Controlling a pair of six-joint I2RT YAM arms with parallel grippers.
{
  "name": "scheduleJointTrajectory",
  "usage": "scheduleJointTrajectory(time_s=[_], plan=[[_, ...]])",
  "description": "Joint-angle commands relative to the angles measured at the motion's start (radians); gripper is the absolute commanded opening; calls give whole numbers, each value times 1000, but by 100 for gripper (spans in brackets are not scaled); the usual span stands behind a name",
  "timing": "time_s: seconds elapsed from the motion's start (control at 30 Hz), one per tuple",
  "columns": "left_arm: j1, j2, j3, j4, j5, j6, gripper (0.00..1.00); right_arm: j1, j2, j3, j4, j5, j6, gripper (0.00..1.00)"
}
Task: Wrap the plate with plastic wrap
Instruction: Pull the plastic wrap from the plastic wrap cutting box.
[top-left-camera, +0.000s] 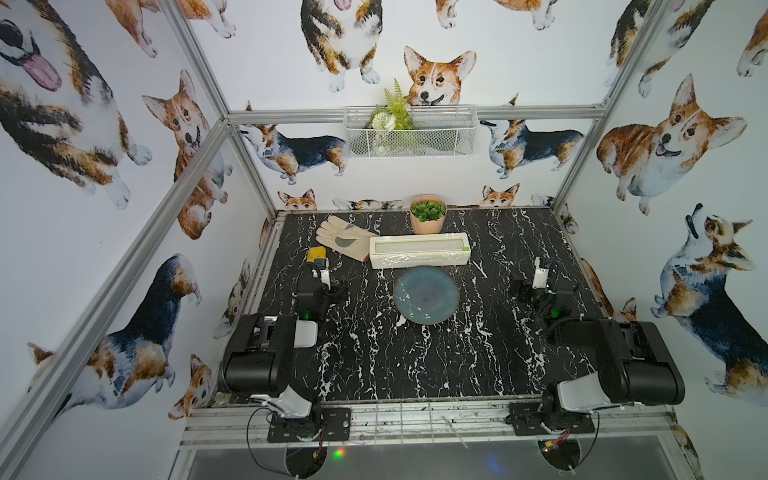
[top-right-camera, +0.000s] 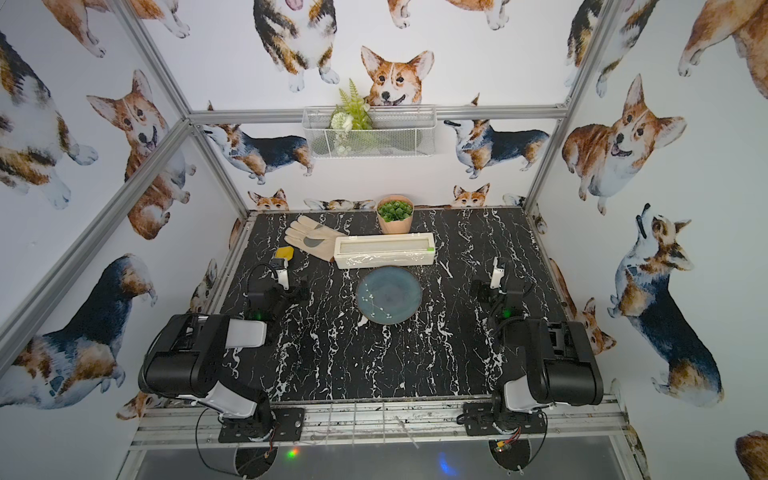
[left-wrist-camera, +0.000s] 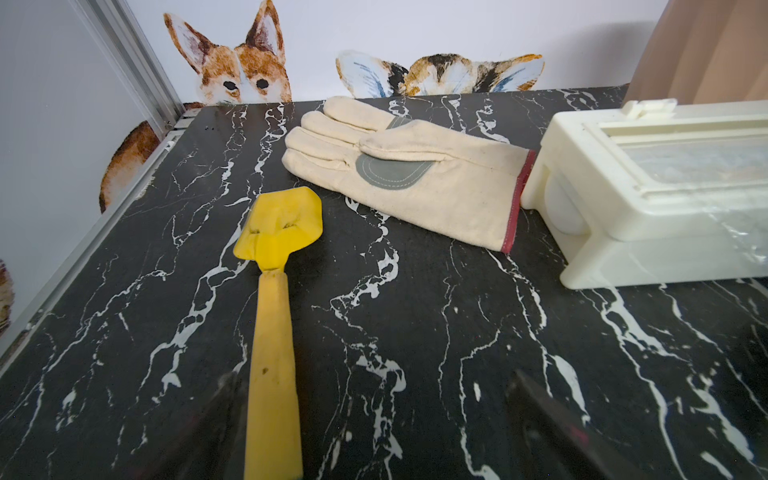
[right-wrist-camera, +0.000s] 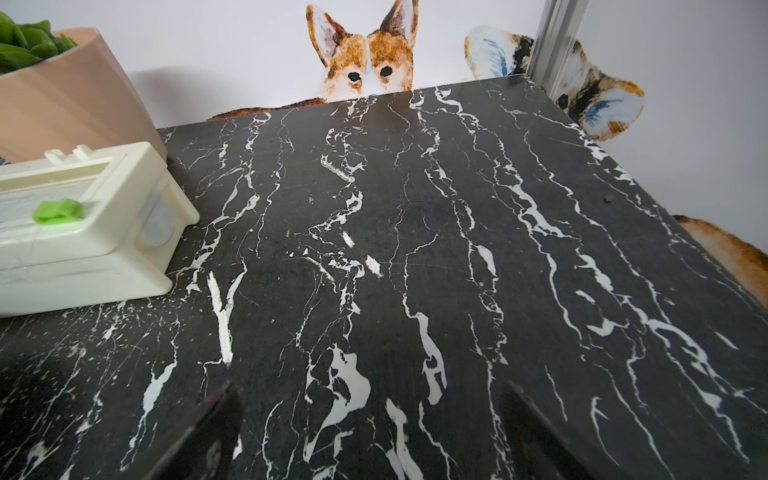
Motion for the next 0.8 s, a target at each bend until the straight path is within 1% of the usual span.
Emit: scheduleJointTrajectory(time_s=[0.0,0.07,0.1,0.13,0.2,0.23,0.27,0.3,0.33,0.37,0.4,0.43,0.47,0.53,0.57,0.67,0.73,0.77], plan=[[-16,-78,60,-151,-17,29,100,2,-76,10,-44,24,19,100],[-41,-179,189,-460,-88,-22,100,24,-206,47,-218,58,10,100],[-41,-222,260,-615,-80,-63,100,42,-287,77,-326,97,23,100],[-44,-254,321,-721,-40,-82,100,48,-352,100,-392,107,36,100],[-50,-323,387,-802,39,-114,100,52,-452,137,-478,119,64,100],[-52,-353,400,-817,37,-186,100,54,-507,162,-520,146,113,100],[-49,-385,421,-854,26,-260,100,52,-533,176,-551,181,174,100],[-50,-414,448,-911,10,-307,100,53,-563,202,-622,245,285,100],[-50,-439,491,-974,-14,-337,100,53,-595,225,-724,308,391,100],[-49,-460,515,-1049,-68,-389,100,47,-632,249,-829,403,532,100],[-49,-481,528,-1114,-150,-452,100,31,-653,244,-845,391,576,100],[-48,-503,528,-1164,-228,-511,100,14,-667,231,-833,349,594,100],[-47,-529,516,-1189,-280,-546,100,3,-667,229,-839,320,617,100],[-43,-584,473,-1191,-366,-615,100,2,-630,260,-895,278,641,100],[-41,-610,411,-1166,-374,-641,100,2,-605,279,-925,250,640,100],[-23,-669,339,-1027,-204,-582,100,2,-491,364,-1033,154,640,100],[-24,-651,341,-1020,-92,-613,100,1,-428,366,-1033,89,653,100],[-23,-622,346,-1016,-15,-636,100,-1,-412,358,-1018,44,661,100]])
